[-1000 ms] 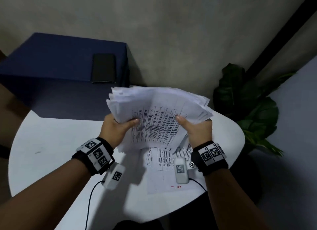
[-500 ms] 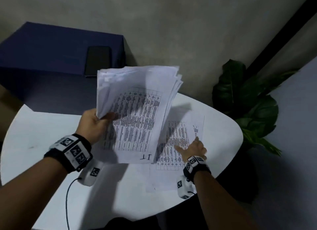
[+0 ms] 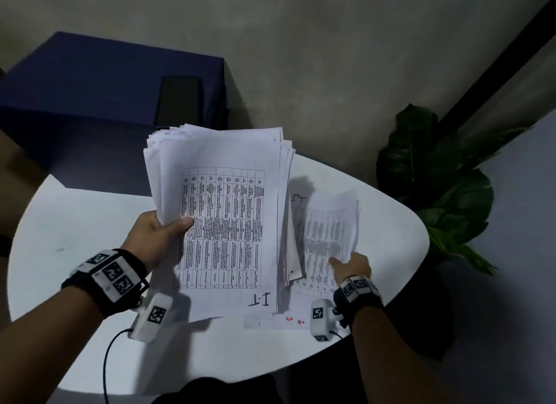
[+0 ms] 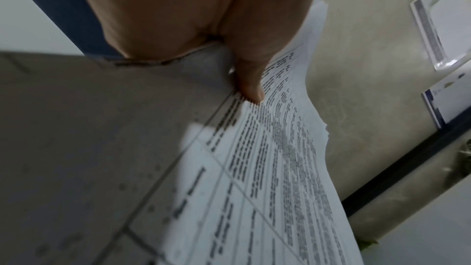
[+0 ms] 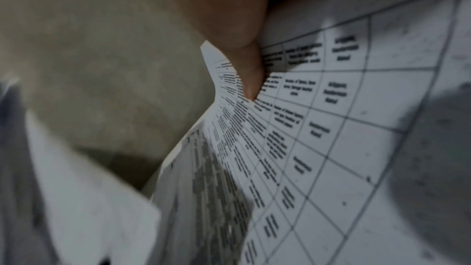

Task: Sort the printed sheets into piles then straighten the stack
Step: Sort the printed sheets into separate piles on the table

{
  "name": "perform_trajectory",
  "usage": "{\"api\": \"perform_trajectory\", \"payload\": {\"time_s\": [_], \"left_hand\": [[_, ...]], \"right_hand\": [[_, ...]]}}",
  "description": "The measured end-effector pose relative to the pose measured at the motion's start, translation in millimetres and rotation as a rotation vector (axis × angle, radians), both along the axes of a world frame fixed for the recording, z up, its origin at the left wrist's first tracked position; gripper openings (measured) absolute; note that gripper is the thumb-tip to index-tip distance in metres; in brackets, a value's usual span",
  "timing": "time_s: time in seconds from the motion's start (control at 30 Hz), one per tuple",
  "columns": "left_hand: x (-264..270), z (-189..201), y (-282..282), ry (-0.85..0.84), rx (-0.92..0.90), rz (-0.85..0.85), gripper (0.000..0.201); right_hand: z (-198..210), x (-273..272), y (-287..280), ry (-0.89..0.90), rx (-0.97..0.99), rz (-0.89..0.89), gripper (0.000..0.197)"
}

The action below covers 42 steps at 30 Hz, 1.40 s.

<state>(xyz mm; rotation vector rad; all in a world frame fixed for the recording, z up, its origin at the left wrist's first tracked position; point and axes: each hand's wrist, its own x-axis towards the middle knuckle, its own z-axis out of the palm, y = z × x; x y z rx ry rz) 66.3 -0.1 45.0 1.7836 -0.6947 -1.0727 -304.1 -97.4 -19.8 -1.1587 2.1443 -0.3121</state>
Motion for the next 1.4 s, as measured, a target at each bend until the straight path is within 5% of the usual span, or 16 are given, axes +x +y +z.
{"api": "perform_trajectory", "payload": {"time_s": [0.13, 0.27, 0.37, 0.57, 0.63, 0.73, 0.83, 0.9, 0.97, 1.17, 1.4], "left_hand": [[3.3, -7.5, 4.6, 0.028, 0.048, 0.027, 0.032], [-8.7, -37.0, 1.3, -0.034, 0.231, -0.03, 0.032], [-12.9, -63.1, -1.4, -0.148, 0.389, -0.102, 0.032], [-10.8, -69.4, 0.3, -0.163, 0.477, -0.204, 0.04], [-10.8, -65.6, -0.8, -0.063, 0.438, -0.152, 0.061], [-11.3, -61.8, -3.5, 0.268, 0.448, 0.005, 0.087], [-9.0, -72.0, -6.7, 0.136, 0.473, -0.063, 0.093], [-10.9, -80.9, -3.9, -0.168, 0.465, -0.175, 0.065], [-18.5, -83.7, -1.0, -0.303, 0.476, -0.194, 0.041], [-8.6, -77.9, 2.7, -0.384, 0.457, -0.225, 0.028], [-0.8, -72.6, 10.9, -0.424, 0.384, -0.226, 0.022]], "right_hand": [[18.1, -22.6, 0.9, -0.007, -0.128, -0.025, 0.054], [78.9, -40.4, -12.0, 0.006, -0.459, 0.015, 0.04], [113.9, -50.8, -15.2, -0.164, -0.585, -0.02, 0.029], [49.0, -7.3, -9.2, -0.343, -0.239, 0.021, 0.043], [31.5, 22.3, -3.6, -0.367, -0.133, 0.11, 0.052], [21.3, 59.6, 10.9, -0.302, -0.065, 0.229, 0.048], [7.6, 40.0, 6.3, 0.031, -0.054, -0.007, 0.083], [5.0, 14.8, 1.1, 0.162, 0.038, -0.152, 0.095], [-0.7, 2.5, -3.0, -0.012, 0.043, -0.206, 0.093], [-5.4, 18.6, -5.8, -0.105, -0.11, -0.113, 0.057], [8.4, 5.3, -8.2, 0.102, -0.278, -0.031, 0.028]]}}
